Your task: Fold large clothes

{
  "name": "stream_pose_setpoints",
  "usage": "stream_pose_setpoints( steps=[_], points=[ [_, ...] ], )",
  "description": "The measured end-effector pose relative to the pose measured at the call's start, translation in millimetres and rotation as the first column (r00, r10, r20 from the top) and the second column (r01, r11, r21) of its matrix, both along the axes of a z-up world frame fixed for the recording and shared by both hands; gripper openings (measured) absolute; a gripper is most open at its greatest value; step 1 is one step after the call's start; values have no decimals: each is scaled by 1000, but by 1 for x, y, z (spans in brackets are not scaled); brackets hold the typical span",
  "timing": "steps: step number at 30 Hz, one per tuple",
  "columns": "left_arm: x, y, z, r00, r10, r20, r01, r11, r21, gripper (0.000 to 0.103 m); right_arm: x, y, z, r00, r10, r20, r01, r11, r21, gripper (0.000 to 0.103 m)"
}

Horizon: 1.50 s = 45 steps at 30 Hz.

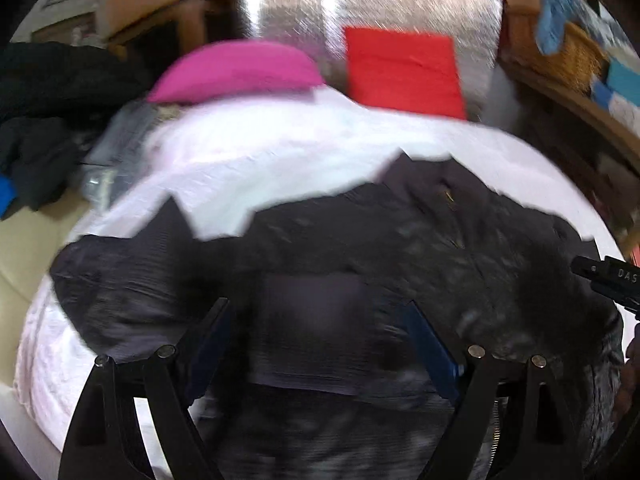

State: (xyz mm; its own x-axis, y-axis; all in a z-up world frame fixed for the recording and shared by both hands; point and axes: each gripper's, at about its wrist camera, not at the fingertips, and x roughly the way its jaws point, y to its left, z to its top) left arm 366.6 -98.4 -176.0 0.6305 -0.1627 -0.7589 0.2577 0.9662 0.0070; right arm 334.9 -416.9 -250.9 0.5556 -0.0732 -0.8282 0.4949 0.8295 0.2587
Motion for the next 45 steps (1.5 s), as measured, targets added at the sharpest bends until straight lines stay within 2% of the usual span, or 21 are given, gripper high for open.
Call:
stream_pose_setpoints(
  steps=[2, 4, 6, 9, 12, 14, 18, 21, 24, 26, 29, 31, 34, 36, 37, 38, 40, 42, 45],
  points=[
    [9, -18, -20, 997, 2, -75, 1, 999, 41, 87, -3, -6, -15, 1000, -4, -29, 4, 1000, 8, 67],
    [15, -33, -42, 992, 17, -122, -3, 994, 113, 87, -6, -7, -29, 999, 26, -36, -26, 1000, 11, 68],
    [20, -44, -58, 991, 29, -130, -5, 983, 182, 87, -9, 4, -30, 996, 85, -28, -87, 995, -56, 68],
    [16, -52, -58, 995, 19, -98, 4, 972, 234, 88, -11, 17, -22, 991, 130, -32, -132, 987, -93, 68],
    [11, -48, -46, 996, 14, -91, 5, 979, 204, 88, -25, 18, -7, 989, 126, 70, -119, 988, -97, 68],
    [4, -40, -33, 999, 15, -42, -7, 980, 199, 88, -31, 15, -1, 989, 112, 95, -102, 990, -101, 68],
    [-11, -31, -10, 998, 0, 61, -13, 976, 215, 88, -25, 6, -27, 995, 99, -2, -99, 995, -20, 71],
    [-12, -15, 2, 997, 2, 72, -15, 984, 178, 88, -27, 12, -19, 994, 108, 1, -108, 993, -51, 70],
    [-5, 23, 13, 994, 55, 94, -68, 987, 142, 88, -37, 12, -2, 991, 83, 106, -82, 997, -16, 70],
    [-5, 38, 15, 990, 92, 103, -104, 987, 124, 88, -37, 20, 8, 983, 104, 153, -103, 995, -11, 70],
    [1, 78, 22, 976, 188, 110, -198, 975, 96, 88, -32, 42, 20, 964, 173, 200, -169, 985, -39, 70],
    [6, 101, 26, 966, 239, 99, -246, 967, 66, 88, -25, 56, 21, 956, 218, 195, -212, 976, -49, 71],
    [14, 144, 25, 942, 331, 62, -332, 943, 14, 88, -8, 75, 3, 956, 280, 92, -279, 960, -21, 72],
    [18, 168, 22, 921, 386, 47, -386, 922, 5, 88, 6, 84, -20, 949, 314, -34, -314, 949, 25, 72],
    [22, 178, 21, 911, 410, 36, -411, 912, 2, 88, 8, 90, -23, 944, 322, -65, -324, 946, -18, 72],
    [24, 185, 19, 904, 426, 28, -426, 905, -1, 88, 9, 96, -20, 940, 333, -66, -337, 940, -52, 74],
    [27, 208, 16, 889, 459, 8, -459, 889, -15, 88, 9, 99, -12, 938, 343, -51, -345, 938, -42, 75],
    [29, 228, 15, 870, 493, 2, -493, 870, -12, 88, 4, 99, 0, 945, 328, 16, -327, 944, -37, 75],
    [35, 261, 10, 843, 538, -21, -538, 842, -20, 88, -4, 101, 21, 937, 329, 121, -324, 944, -57, 75]
  ],
)
